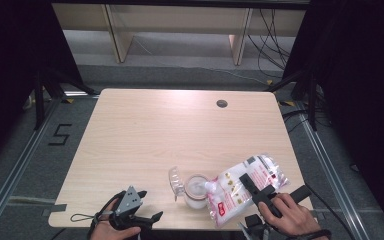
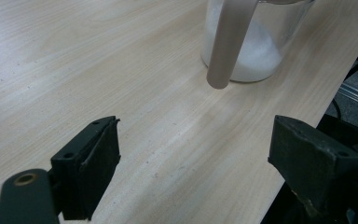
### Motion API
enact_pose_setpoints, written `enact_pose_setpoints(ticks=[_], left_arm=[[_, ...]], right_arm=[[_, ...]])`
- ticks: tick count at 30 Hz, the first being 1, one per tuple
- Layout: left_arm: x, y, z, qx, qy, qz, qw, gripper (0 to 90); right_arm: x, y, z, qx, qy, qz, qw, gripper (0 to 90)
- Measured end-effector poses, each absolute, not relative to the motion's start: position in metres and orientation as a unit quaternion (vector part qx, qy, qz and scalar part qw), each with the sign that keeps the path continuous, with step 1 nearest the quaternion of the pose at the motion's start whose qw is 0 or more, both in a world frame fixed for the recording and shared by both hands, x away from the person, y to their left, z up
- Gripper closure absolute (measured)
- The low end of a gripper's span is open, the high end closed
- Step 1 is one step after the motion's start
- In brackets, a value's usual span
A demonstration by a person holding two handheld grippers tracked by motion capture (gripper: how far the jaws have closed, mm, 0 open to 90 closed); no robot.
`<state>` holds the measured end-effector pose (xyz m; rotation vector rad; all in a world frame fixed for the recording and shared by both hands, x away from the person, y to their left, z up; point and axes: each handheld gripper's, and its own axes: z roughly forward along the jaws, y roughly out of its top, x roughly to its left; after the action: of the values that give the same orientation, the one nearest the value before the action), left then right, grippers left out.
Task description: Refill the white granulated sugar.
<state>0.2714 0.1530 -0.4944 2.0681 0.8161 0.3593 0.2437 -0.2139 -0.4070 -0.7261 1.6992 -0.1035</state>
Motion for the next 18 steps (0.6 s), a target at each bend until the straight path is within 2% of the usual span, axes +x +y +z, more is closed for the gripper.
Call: enact_pose_setpoints(ticks=[6, 8, 18], left_arm=[[0.2704, 0.1506, -0.4955, 0.820, 0.333, 0.138, 0.445, 15.8], [0.2712, 0.1530, -0.4942, 0.830, 0.327, 0.144, 0.429, 15.8], [0.2712, 0.1531, -0.4942, 0.829, 0.327, 0.144, 0.429, 15.8]], right_arm=[[0.2429, -0.2145, -0.4062, -0.312, 0.734, -0.043, 0.602, 73.5], [0.2429, -0.2145, -0.4057, -0.313, 0.733, -0.044, 0.602, 73.6], [0.2418, -0.2160, -0.4076, -0.299, 0.736, -0.026, 0.607, 73.8]])
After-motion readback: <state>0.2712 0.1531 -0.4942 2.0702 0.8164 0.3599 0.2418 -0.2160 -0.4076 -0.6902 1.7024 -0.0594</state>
